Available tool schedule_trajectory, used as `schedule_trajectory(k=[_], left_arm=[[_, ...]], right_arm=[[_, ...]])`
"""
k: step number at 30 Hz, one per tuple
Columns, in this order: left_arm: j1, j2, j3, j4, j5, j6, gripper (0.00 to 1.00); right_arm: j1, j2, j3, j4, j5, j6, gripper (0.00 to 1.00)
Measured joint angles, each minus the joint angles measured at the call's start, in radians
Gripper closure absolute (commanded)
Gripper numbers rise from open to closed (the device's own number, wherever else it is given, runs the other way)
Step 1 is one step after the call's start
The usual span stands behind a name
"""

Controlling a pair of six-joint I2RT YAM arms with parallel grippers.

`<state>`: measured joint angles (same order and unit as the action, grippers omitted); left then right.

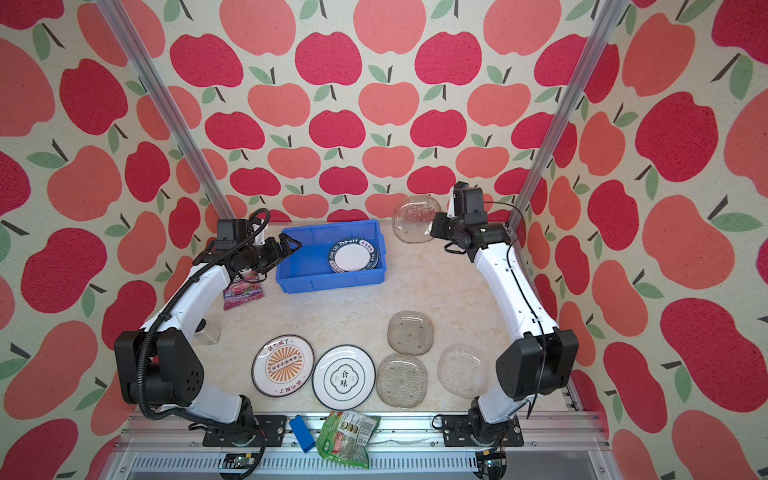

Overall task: Place the plates into the plastic bin on the countertop
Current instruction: 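Carry the glass plate over the blue bin with the right gripper and lower it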

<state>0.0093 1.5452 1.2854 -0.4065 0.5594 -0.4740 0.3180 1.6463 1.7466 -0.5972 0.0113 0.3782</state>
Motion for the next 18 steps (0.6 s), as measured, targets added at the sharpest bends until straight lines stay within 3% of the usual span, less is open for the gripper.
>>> schedule_trajectory(k=[11,18], left_arm=[[0.07,-0.024,0.0,0.023,0.0,-0.026,0.01],[0.082,-0.034,0.0,0.046,-0.001,-0.031,0.01]], right_arm=[[0.198,0.582,0.557,-0.084,-0.04,0.061,1.0],[0.294,0.824,0.843,-0.157,-0.092,0.127,1.0]])
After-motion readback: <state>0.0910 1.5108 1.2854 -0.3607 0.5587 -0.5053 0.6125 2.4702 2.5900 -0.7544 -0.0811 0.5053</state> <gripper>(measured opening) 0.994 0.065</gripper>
